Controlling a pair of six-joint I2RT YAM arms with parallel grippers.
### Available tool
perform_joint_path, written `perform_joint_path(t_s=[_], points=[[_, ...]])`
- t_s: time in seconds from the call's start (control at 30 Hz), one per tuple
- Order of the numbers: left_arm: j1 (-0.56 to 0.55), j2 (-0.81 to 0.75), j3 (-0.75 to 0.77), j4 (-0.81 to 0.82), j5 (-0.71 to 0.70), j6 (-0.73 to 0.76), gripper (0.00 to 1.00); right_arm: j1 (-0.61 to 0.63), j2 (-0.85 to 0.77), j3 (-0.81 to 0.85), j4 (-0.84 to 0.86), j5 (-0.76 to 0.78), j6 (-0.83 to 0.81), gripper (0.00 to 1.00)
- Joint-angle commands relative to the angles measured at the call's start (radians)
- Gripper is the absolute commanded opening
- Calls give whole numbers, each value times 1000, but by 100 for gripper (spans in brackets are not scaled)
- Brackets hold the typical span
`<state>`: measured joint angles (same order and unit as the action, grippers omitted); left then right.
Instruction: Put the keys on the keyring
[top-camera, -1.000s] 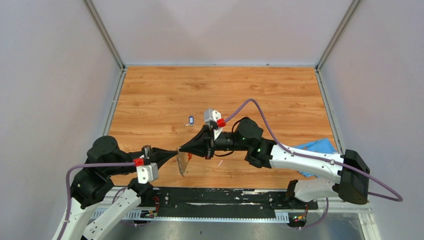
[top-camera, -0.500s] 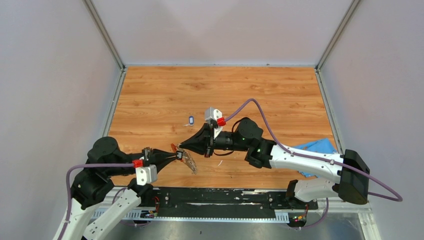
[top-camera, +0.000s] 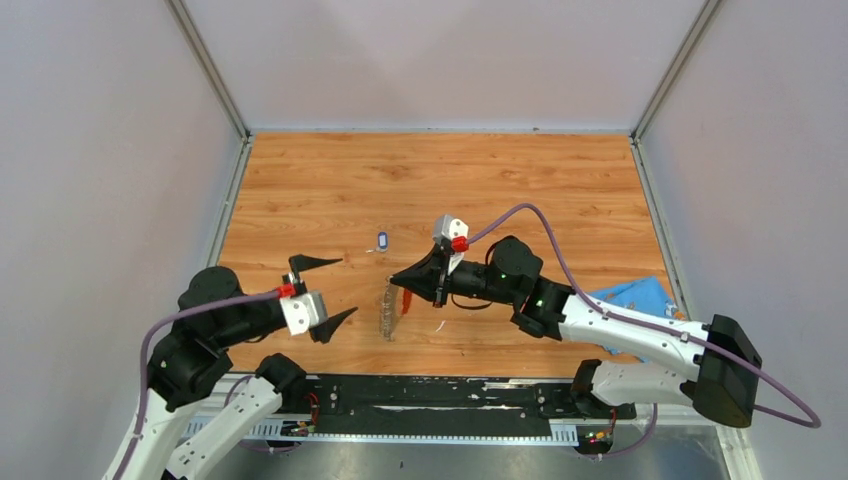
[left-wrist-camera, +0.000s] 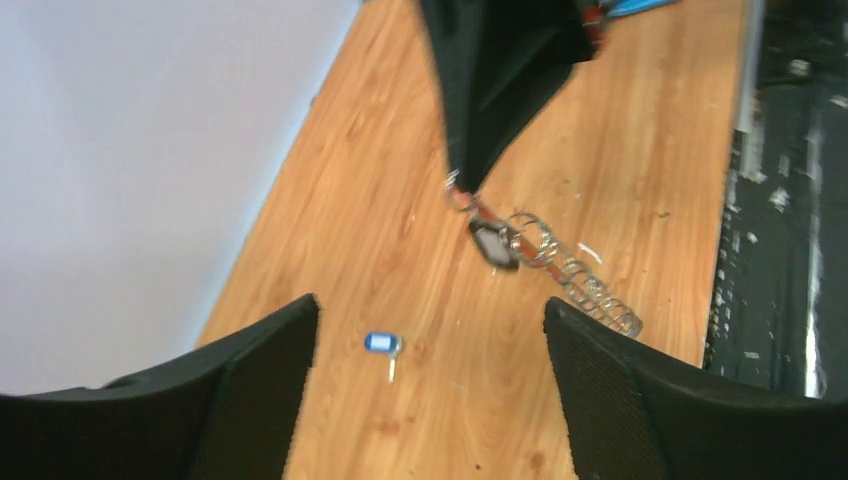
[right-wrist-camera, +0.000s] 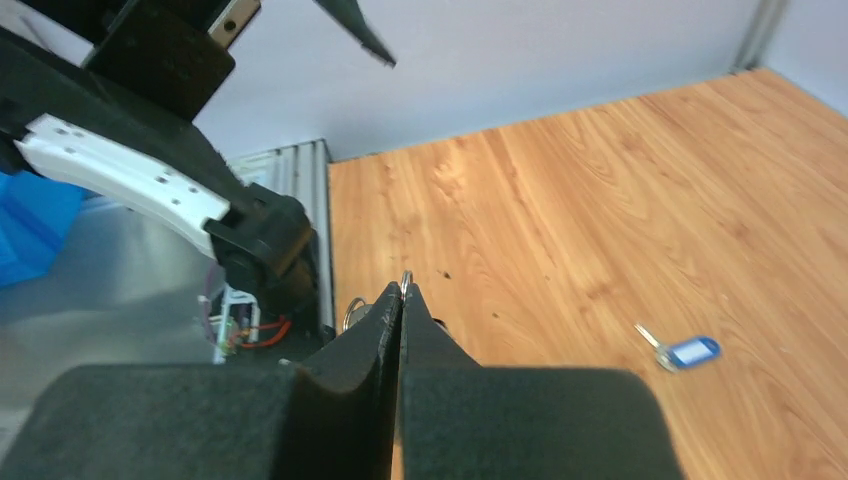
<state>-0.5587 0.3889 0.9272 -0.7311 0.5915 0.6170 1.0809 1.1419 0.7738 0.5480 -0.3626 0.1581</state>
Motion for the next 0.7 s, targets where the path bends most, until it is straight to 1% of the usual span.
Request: perform_joint_path(t_s=[0.0,0.03,0.1,0.17,0.23,0.37,0.47,0.57,0.67], points=[[-4,95,2,47,-374,-166,91,-68,-37,-32,-66,41,-76,0],[-4,123,2,46,-445,-186,95,-81,-34,-36,-76,39,-85,0],[-4,180,7,43,-568,-213,99,-116,-16,-42,-87,31,-96,0],[-3,224,9,43,-661,-225,100,-149,18,-39,-95,21,-112,0],[-3,254,13,45,-722,-246,100,-180,60,-36,-88,12,-134,0],[-1,293,38,37,-794,-289,100,-257,176,-24,-25,-29,-124,0],[19,305,64,26,-834,-298,100,-297,269,23,12,-49,-119,0],[56,311,68,23,-816,-306,100,-316,354,101,-3,-69,-124,0],[84,336,67,11,-802,-318,100,-338,404,115,-1,-58,-98,0]])
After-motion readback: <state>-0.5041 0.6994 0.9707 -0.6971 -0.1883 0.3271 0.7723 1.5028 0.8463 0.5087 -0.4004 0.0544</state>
